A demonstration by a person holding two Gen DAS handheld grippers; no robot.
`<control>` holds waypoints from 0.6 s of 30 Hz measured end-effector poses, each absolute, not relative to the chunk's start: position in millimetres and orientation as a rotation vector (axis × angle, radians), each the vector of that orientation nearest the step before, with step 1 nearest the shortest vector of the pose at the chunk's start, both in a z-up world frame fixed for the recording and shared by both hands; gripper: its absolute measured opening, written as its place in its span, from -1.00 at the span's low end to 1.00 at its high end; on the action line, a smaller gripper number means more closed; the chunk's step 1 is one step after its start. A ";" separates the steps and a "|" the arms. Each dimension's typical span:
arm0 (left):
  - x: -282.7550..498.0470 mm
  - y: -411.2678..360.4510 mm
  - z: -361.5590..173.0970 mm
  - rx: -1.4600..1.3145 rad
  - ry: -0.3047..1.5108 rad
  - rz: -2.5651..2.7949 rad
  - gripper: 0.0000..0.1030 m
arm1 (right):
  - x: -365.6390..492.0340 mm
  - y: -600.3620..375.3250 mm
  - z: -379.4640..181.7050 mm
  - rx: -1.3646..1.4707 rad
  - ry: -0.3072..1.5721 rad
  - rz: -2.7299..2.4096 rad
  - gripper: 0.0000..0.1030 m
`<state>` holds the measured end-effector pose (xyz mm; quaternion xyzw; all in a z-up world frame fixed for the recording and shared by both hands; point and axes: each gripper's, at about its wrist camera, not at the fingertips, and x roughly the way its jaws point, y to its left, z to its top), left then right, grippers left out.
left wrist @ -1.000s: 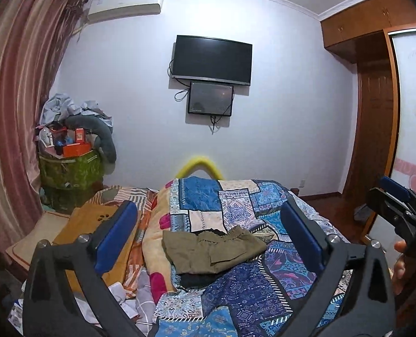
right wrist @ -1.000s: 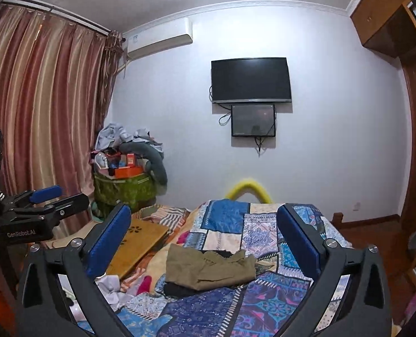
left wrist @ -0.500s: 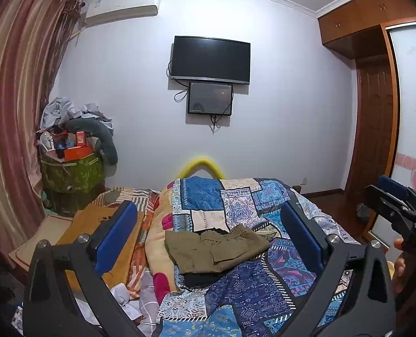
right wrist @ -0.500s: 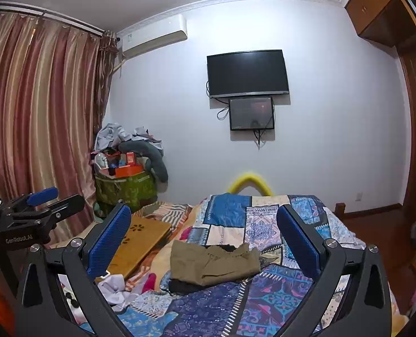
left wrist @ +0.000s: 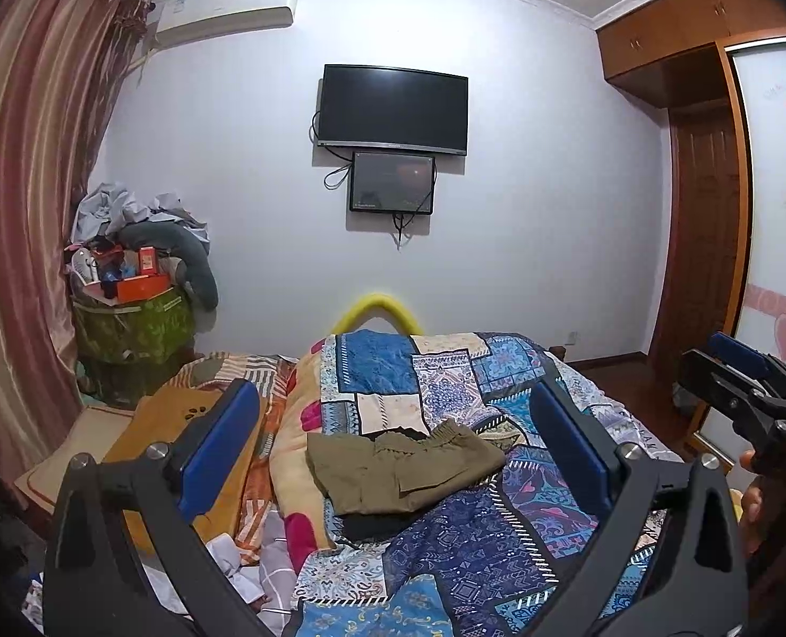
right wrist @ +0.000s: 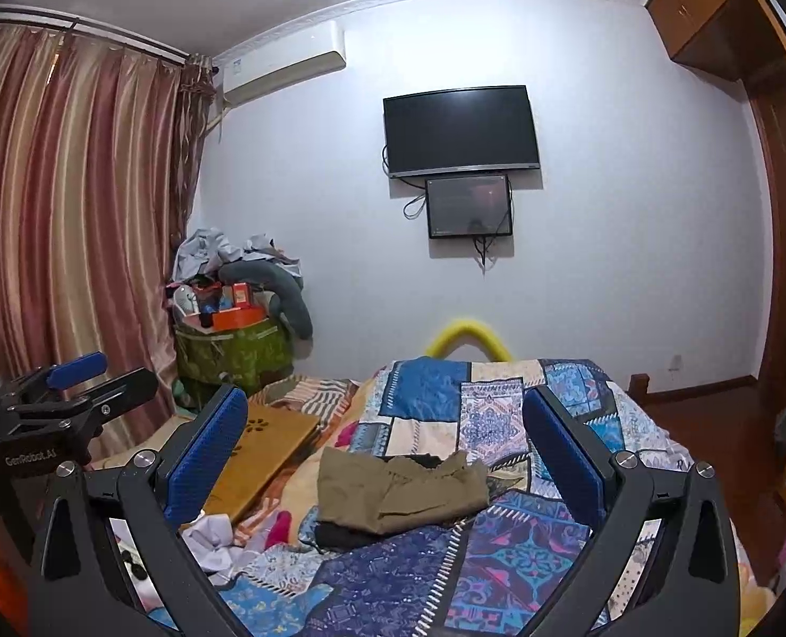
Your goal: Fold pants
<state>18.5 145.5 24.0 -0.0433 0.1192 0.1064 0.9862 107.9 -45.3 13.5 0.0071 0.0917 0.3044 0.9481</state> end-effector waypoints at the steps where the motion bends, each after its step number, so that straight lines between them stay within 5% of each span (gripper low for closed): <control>1: 19.0 145.8 23.8 -0.088 0.241 0.212 1.00 | 108.0 -45.0 12.9 0.015 0.188 0.619 1.00; 18: 20.6 148.2 22.1 -0.084 0.245 0.191 1.00 | 108.3 -45.6 12.8 0.020 0.207 0.614 1.00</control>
